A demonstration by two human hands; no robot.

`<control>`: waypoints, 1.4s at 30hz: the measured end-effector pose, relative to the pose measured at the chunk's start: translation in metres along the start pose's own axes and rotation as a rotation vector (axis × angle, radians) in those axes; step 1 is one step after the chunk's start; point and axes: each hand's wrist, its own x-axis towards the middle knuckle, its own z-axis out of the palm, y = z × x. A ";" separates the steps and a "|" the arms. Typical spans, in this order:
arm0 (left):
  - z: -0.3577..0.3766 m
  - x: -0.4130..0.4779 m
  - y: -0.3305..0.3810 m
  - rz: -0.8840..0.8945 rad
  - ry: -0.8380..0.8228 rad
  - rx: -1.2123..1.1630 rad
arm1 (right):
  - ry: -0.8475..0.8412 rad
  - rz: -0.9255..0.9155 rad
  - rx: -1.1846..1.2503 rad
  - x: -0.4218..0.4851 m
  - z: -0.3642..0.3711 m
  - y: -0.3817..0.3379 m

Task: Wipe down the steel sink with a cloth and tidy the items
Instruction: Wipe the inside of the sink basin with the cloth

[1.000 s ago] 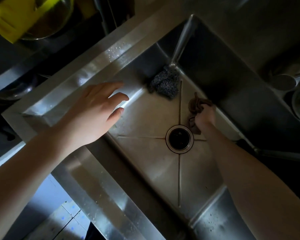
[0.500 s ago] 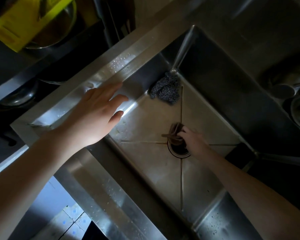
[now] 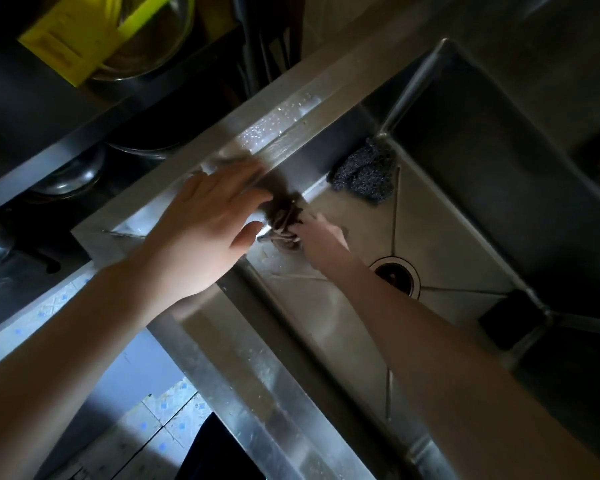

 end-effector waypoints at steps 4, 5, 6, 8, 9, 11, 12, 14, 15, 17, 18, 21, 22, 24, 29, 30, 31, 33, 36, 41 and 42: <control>0.000 -0.014 -0.010 0.003 0.041 -0.014 | -0.051 -0.217 -0.181 -0.019 0.020 -0.007; 0.001 -0.017 -0.013 -0.011 0.035 -0.017 | -0.069 -0.304 -0.224 -0.030 0.026 -0.004; 0.001 -0.021 -0.016 -0.027 0.024 -0.023 | -0.093 -0.373 -0.244 -0.043 0.031 0.001; 0.003 -0.027 -0.021 -0.046 0.030 -0.052 | -0.150 -0.445 -0.262 -0.071 0.039 0.014; 0.004 -0.030 -0.023 -0.045 0.046 -0.062 | -0.194 -0.461 -0.275 -0.084 0.042 0.022; 0.009 -0.036 -0.025 -0.030 0.077 -0.056 | -0.268 -0.470 -0.298 -0.109 0.049 0.043; 0.011 -0.038 -0.025 -0.022 0.087 -0.052 | -0.285 -0.457 -0.299 -0.118 0.051 0.053; 0.013 -0.042 -0.026 -0.020 0.105 -0.054 | -0.297 -0.401 -0.245 -0.126 0.047 0.062; 0.013 -0.044 -0.026 -0.028 0.116 -0.060 | -0.253 -0.363 -0.196 -0.125 0.046 0.064; 0.012 -0.047 -0.026 -0.044 0.130 -0.068 | -0.150 -0.244 -0.107 -0.117 0.041 0.060; 0.011 -0.049 -0.026 -0.046 0.132 -0.063 | -0.112 -0.171 -0.066 -0.110 0.040 0.055; 0.008 -0.055 -0.026 -0.047 0.123 -0.056 | 0.003 0.031 0.154 -0.077 0.038 0.033; 0.008 -0.057 -0.027 -0.051 0.121 -0.064 | 0.026 0.073 0.221 -0.064 0.036 0.022; 0.009 -0.060 -0.027 -0.059 0.125 -0.073 | 0.042 0.105 0.277 -0.040 0.032 -0.003; 0.011 -0.065 -0.027 -0.061 0.121 -0.056 | 0.003 0.042 0.251 -0.005 0.033 -0.067; 0.011 -0.065 -0.027 -0.065 0.117 -0.046 | -0.008 0.022 0.204 -0.004 0.036 -0.073; 0.011 -0.066 -0.026 -0.071 0.115 -0.036 | -0.019 -0.013 0.156 -0.006 0.040 -0.078; 0.011 -0.066 -0.023 -0.082 0.118 -0.029 | -0.048 -0.102 0.096 -0.017 0.047 -0.075; 0.010 -0.067 -0.017 -0.088 0.106 -0.028 | -0.069 -0.220 0.045 -0.042 0.049 -0.054; 0.013 -0.068 -0.007 -0.066 0.097 -0.053 | -0.130 -0.377 -0.039 -0.104 0.058 -0.003; 0.014 -0.068 -0.005 -0.067 0.096 -0.056 | -0.120 -0.410 -0.068 -0.118 0.059 0.009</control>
